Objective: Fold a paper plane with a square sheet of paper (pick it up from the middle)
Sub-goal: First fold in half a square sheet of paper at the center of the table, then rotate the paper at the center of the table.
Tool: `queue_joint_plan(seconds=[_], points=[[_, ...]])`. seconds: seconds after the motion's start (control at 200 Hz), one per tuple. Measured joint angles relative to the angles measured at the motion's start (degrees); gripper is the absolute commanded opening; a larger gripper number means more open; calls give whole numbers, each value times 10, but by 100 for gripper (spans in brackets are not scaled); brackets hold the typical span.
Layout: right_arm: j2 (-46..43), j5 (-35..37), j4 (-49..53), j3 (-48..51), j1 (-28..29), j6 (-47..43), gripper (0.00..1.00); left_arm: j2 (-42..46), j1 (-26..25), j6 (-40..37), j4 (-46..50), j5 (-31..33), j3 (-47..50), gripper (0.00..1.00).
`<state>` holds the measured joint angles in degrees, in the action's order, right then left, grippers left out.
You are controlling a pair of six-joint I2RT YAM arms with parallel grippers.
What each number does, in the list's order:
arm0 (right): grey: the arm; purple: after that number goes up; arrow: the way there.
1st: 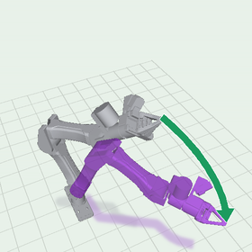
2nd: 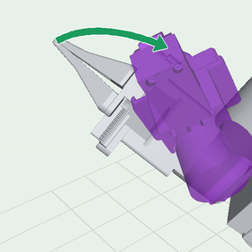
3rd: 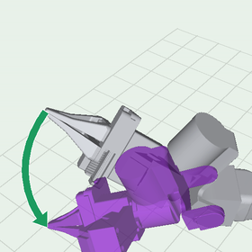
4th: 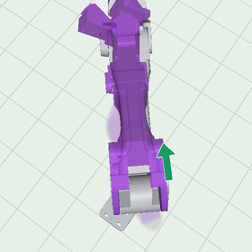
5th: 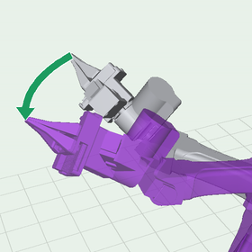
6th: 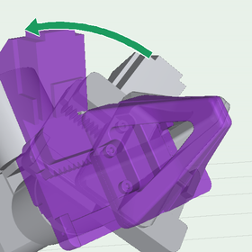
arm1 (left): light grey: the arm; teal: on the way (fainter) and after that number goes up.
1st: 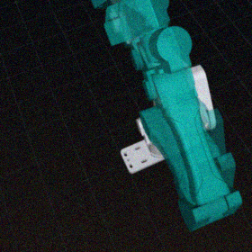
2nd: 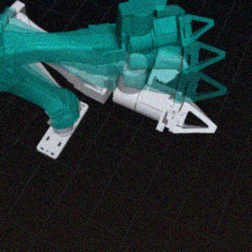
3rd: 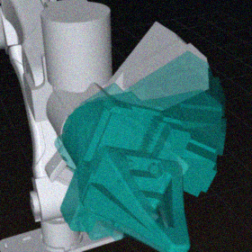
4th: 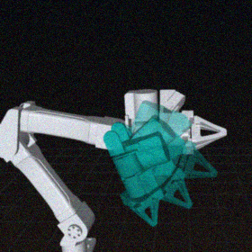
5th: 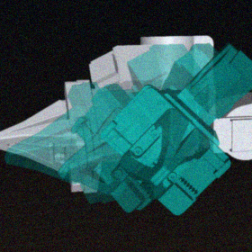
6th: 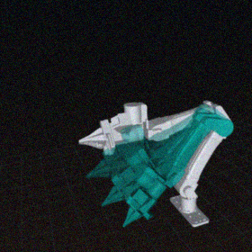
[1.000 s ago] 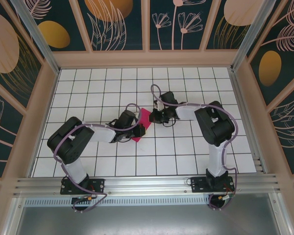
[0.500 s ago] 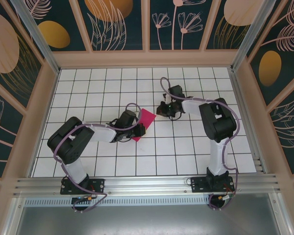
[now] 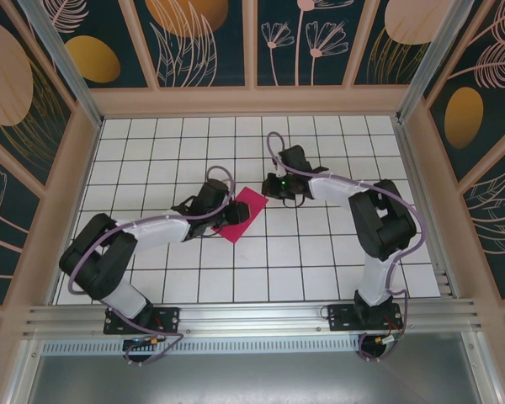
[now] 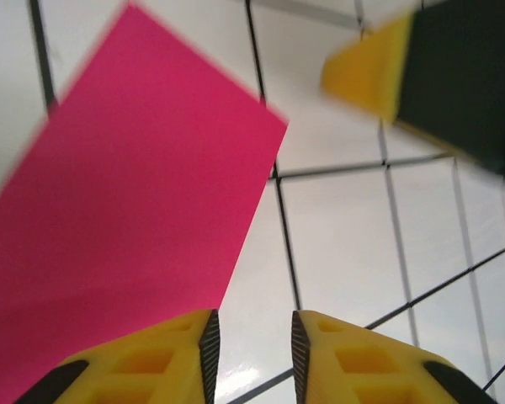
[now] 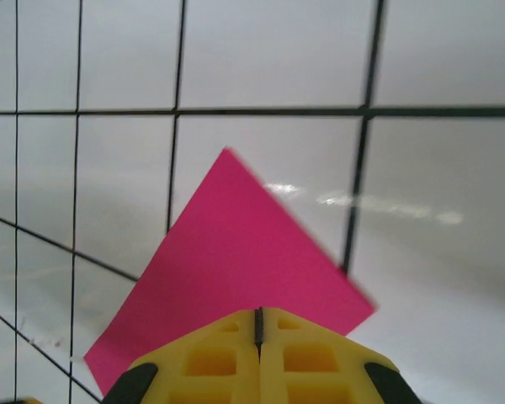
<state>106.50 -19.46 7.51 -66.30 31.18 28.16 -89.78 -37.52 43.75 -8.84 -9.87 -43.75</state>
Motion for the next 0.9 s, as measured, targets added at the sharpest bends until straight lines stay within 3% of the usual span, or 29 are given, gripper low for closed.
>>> queue_joint_plan(seconds=[0.14, 0.23, 0.39, 0.611, 0.901], points=[[2, 19, 1, 0, 55, 24, 11, 57, 62, 24, 7, 29, 26, 48], [19, 29, 9, -19, 91, 34, 10, 90, 103, 36, 26, 54, 59, 61], [84, 35, 25, -86, 142, 44, 7, 144, 128, 56, 73, 103, 94, 80], [150, 36, 54, -151, 170, 51, 6, 205, 155, 66, 91, 136, 112, 90], [157, 17, 110, -169, 178, -15, 1, 173, 173, 49, 90, 100, 112, 98]])
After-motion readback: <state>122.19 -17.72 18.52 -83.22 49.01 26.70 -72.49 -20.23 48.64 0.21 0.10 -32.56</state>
